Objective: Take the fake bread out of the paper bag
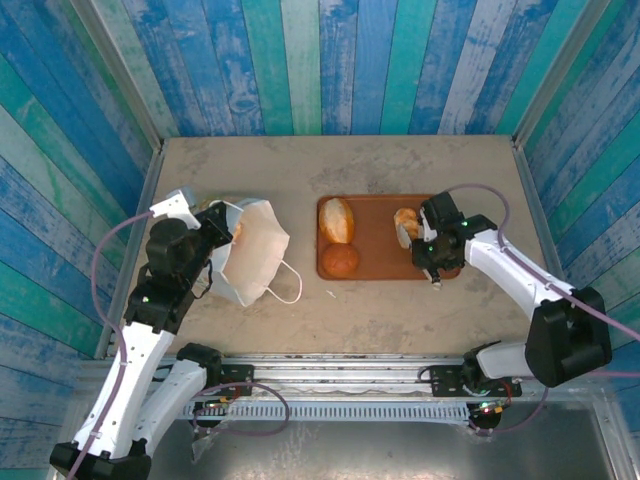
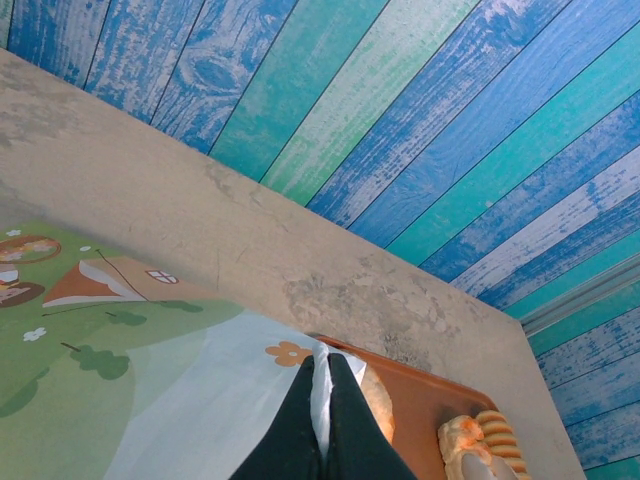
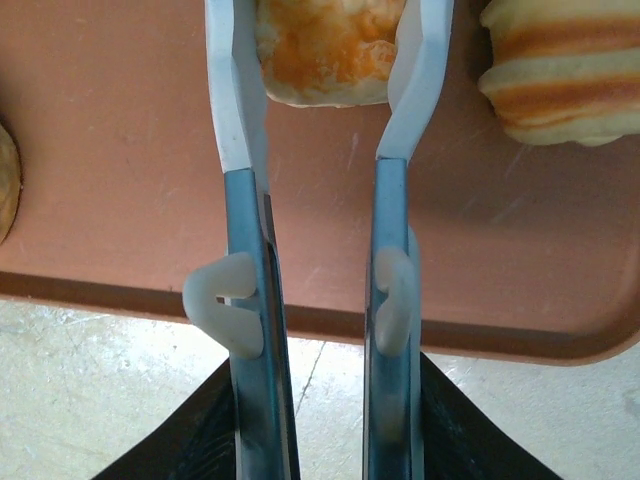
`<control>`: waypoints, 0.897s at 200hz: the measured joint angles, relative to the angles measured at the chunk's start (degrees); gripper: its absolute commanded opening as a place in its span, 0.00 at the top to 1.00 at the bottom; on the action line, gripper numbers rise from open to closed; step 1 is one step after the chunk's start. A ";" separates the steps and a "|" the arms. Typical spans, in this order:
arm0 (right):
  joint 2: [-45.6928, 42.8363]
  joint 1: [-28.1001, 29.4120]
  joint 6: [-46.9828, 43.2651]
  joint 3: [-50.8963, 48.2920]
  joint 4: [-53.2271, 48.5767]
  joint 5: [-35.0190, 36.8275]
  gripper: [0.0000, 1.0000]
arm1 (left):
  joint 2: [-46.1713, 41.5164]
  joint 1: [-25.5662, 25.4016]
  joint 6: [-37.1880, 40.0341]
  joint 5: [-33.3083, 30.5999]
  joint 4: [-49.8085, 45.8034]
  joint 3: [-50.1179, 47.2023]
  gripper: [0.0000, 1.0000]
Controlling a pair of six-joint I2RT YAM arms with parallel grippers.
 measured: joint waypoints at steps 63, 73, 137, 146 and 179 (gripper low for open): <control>1.27 -0.39 0.09 2.16 0.37 2.84 0.59 | -0.87 0.00 0.00 -0.55 -0.44 0.00 1.00; 1.27 -0.42 0.17 2.16 0.37 3.26 0.59 | -0.90 0.00 0.00 -0.55 -0.46 0.00 1.00; 1.11 -0.48 0.24 2.19 0.35 4.39 0.53 | -0.74 0.00 0.00 -0.52 -0.48 -0.48 1.00; 0.81 -0.50 0.26 2.19 0.35 4.42 0.53 | -0.74 0.00 0.00 -0.52 -0.48 -0.48 1.00; -2.05 -0.57 0.46 2.19 0.04 4.44 0.49 | -0.74 0.00 0.00 -0.52 -0.48 -0.48 1.00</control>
